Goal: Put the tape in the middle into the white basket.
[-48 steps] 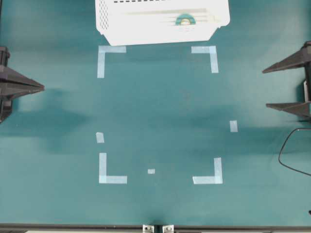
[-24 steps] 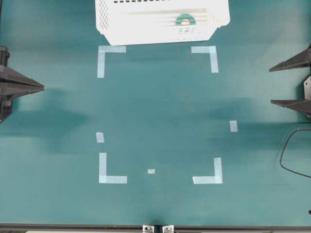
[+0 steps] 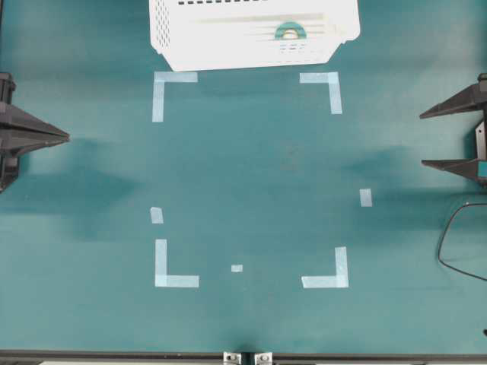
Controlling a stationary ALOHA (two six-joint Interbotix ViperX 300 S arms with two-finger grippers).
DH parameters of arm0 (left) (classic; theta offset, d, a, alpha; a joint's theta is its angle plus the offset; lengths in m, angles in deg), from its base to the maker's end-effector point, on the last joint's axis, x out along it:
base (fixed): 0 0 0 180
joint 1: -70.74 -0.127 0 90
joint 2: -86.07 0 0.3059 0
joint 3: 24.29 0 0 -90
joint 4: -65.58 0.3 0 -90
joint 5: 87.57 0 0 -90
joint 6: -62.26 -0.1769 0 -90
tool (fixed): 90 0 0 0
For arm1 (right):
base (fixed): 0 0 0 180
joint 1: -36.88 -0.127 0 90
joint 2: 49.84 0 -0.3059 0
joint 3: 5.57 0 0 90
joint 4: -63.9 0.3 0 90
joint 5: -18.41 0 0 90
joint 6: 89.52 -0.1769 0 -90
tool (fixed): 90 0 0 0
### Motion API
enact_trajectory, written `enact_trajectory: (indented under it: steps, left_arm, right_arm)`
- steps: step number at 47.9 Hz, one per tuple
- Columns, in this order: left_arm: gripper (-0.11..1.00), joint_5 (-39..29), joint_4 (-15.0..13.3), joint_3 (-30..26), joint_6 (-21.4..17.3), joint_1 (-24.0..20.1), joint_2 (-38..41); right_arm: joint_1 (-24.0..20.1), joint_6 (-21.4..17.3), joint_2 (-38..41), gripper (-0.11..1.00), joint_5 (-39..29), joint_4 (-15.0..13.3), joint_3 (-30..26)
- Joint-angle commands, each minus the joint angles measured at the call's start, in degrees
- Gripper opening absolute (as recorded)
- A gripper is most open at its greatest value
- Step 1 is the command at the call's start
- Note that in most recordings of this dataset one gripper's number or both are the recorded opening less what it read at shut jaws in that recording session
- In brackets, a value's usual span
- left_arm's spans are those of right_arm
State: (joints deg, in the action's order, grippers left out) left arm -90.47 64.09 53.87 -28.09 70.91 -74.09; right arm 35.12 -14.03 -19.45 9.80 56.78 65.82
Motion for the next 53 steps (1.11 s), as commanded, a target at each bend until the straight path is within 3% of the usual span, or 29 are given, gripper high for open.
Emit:
enact_trajectory:
  steps: [1, 11, 34, 53]
  left_arm:
    - [-0.11, 0.44, 0.00, -0.62, -0.09, 0.00, 0.53]
    - [-0.11, 0.44, -0.09, -0.62, -0.09, 0.00, 0.53]
    - [-0.11, 0.44, 0.00, -0.62, -0.09, 0.00, 0.53]
    - [-0.11, 0.44, 0.00, -0.62, -0.09, 0.00, 0.53]
  right_arm:
    - [0.00, -0.88, 0.88, 0.98, 0.00, 0.00, -0.62]
    - [0.00, -3.69, 0.97, 0.98, 0.00, 0.00, 0.18]
    - [0.00, -3.96, 0.97, 0.98, 1.67, -0.09, 1.58]
    - [0.00, -3.78, 0.79, 0.99, 10.99, -0.70, 6.68]
